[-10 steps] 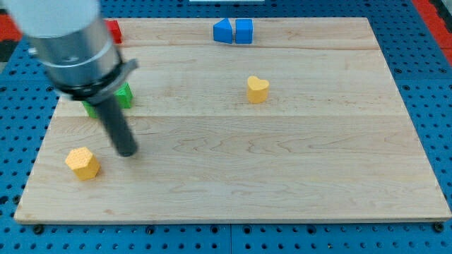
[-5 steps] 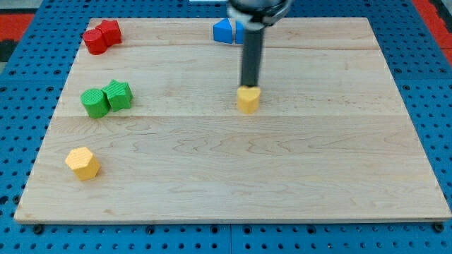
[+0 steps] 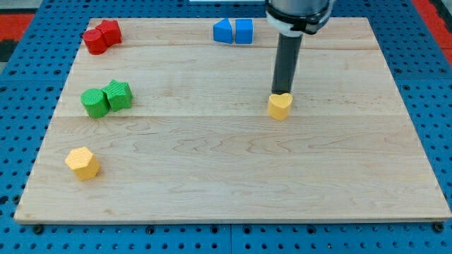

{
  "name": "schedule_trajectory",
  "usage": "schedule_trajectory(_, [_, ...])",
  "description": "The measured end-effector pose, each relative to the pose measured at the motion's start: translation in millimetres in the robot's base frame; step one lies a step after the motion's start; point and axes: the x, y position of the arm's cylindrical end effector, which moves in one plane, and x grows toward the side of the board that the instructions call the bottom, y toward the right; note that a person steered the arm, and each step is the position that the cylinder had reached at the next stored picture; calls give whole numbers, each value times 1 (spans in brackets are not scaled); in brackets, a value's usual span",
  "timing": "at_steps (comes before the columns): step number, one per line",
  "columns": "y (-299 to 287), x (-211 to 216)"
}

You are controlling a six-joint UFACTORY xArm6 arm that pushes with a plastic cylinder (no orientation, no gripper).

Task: Move the yellow heart to the right of the yellow hexagon

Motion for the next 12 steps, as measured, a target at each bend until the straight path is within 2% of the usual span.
schedule_trajectory(1, [6, 30])
schedule_trajectory(2, [-62, 57])
schedule_trajectory(3, [-116, 57])
schedule_trajectory(4, [-143, 57])
schedule_trajectory(5, [-197, 64])
schedule_trajectory(6, [-227, 81])
schedule_trajectory(8, [-168, 61])
schedule_trajectory(9, [-127, 86])
schedule_trajectory(11, [-217, 110])
schedule_trajectory(12, [-241, 121])
